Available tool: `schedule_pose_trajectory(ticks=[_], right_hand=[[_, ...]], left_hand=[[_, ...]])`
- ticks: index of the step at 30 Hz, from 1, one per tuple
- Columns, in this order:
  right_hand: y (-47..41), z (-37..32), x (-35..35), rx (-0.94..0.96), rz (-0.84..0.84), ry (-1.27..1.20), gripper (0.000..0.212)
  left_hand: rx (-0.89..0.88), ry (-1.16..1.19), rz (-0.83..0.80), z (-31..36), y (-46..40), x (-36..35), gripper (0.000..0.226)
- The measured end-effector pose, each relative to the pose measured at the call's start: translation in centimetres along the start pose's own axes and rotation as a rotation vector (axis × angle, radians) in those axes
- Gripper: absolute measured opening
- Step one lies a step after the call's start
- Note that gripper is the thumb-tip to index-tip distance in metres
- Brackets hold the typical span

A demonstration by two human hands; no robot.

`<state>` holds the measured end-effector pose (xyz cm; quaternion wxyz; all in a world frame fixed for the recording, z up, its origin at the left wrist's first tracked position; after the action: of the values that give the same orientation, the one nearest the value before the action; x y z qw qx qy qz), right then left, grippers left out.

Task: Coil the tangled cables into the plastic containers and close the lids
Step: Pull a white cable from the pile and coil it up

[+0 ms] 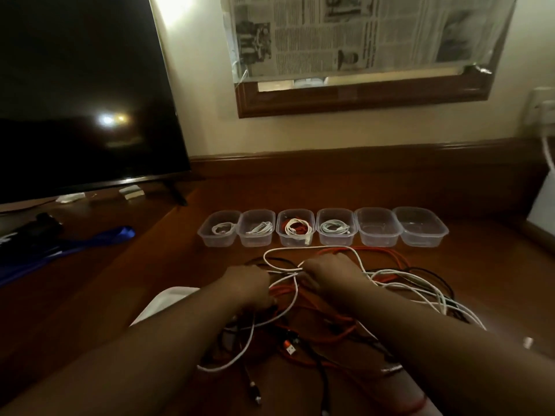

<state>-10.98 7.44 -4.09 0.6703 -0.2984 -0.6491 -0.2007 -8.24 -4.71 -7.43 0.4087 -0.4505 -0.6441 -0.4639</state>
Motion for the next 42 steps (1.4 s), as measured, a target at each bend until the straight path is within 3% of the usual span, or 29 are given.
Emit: schedule_pose_trajectory(ticks=[5,8,10,12,16,19,23,28,32,34,39,42], right_hand=[[6.0,0.0,2.2,-0.085,0.031,-0.036,0.039],[8.7,0.6,3.0,-0.176,0.046,-0.096,0.055],[9.8,0.8,3.6,-0.243,0.067,-0.197,0.061],[10.4,0.6,3.4,-0.293,0.044,-0.3,0.058],[10.3,-1.6,1.8,-0.268,-0.066,-0.349,0.033],[9.9,-3.4,0.6,-0.235,-0.101,-0.349,0.03],[8.4,-5.2,-1.7,-0.193,-0.126,-0.355,0.045],[5.9,-5.8,-1.6,-0.119,0.024,-0.092,0.068],[4.3,-6.3,-0.4,-0.067,0.106,0.101,0.036],[3.9,-6.2,0.6,-0.051,0.165,0.127,0.028],[3.6,-4.3,4.3,-0.072,0.273,0.043,0.025],[3.7,-1.5,7.3,-0.159,0.409,-0.131,0.027]], left_hand=[[0.136,0.255,0.177,-1.5,2.8,0.0,0.017],[0.204,0.711,0.314,-3.2,4.0,0.8,0.013],[0.223,1.049,0.336,-3.6,4.6,1.0,0.014],[0.218,1.228,0.313,-3.0,5.4,1.2,0.013],[0.169,1.287,0.323,-1.8,6.3,1.2,0.007],[0.135,1.359,0.352,-1.2,6.9,1.2,0.005],[0.078,1.304,0.373,-0.8,7.5,1.6,0.023],[-0.098,1.187,0.296,0.4,7.9,1.3,0.052],[-0.154,1.128,0.269,-0.1,7.6,0.6,0.067],[-0.135,1.069,0.276,-0.3,7.3,0.1,0.059],[-0.099,1.006,0.408,-1.6,7.2,1.1,0.006],[-0.125,0.955,0.445,-2.3,7.0,2.0,0.006]])
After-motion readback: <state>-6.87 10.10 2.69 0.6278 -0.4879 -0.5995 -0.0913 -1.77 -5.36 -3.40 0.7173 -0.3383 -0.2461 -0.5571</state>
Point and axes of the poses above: each hand's wrist, its own y-axis away from the middle knuckle, its own x-axis out of the back of the hand, z = x × y, the point moved 10 cm from there along -y, towards the middle knuckle, and after that the axes turned 1 degree about z, right-handed, at the moved point
